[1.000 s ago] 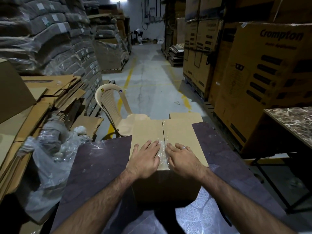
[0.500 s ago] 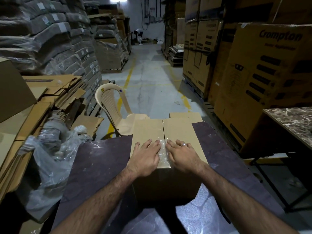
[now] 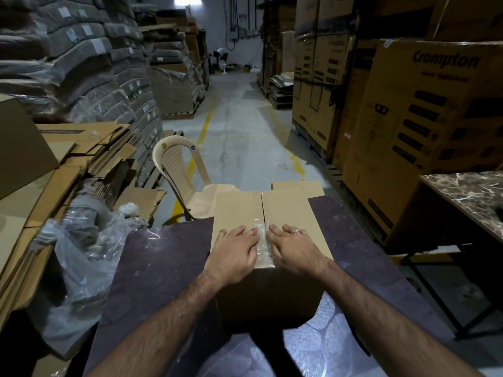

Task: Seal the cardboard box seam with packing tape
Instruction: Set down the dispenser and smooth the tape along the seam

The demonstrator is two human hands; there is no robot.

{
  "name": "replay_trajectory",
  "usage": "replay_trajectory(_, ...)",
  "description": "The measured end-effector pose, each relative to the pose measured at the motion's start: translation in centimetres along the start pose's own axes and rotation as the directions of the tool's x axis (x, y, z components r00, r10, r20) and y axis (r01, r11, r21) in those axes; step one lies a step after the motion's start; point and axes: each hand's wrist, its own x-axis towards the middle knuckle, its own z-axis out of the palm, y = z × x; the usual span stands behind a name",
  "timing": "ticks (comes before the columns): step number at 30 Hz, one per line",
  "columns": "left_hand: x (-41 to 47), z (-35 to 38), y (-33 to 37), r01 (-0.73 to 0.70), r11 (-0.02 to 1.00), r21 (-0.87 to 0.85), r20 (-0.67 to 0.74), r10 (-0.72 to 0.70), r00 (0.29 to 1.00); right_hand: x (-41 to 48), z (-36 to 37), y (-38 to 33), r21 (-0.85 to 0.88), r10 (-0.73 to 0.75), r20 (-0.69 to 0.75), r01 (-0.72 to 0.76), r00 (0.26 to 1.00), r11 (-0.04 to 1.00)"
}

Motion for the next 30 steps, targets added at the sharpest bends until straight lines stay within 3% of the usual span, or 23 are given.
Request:
replay_trajectory(6,0.3,-0.2,0.3,-0.009,1.000,-0.004,0.012,0.009,1.000,-0.6,0.4,0.2,0.011,-0.011,-0.017,0.011,1.000,1.000)
replay_trajectory(12,-0.6,0.7,-0.3,-0.064,0.992,-0.113,-0.124,0.049,0.991,-2.3,0.8,0.3,0.033,-0.052,-0.054,0.054,0.997,0.998)
replay_trajectory(18,-1.2,-0.6,-1.2,-0.170,0.976,-0.136,0.081,0.182,0.980,-1.9,1.4,1.7,0.071,-0.090,-0.049,0.093,0.995,0.993)
replay_trajectory(22,-1.8,-0.5,-2.6,-0.311,0.949,0.052,0.128,0.302,0.945,-2.9,1.6,3.6,0.016,-0.209,-0.031,0.210,0.977,0.978)
replay_trajectory(25,-1.8,0.2,-2.8,-0.345,0.931,0.117,0.063,0.339,0.939,-2.3,1.9,4.1,-0.045,-0.279,-0.067,0.277,0.958,0.960)
replay_trajectory(30,-1.9,1.0,-3.1,-0.395,0.918,0.044,-0.030,0.396,0.918,-2.6,2.4,4.4,0.099,-0.337,-0.185,0.359,0.923,0.928)
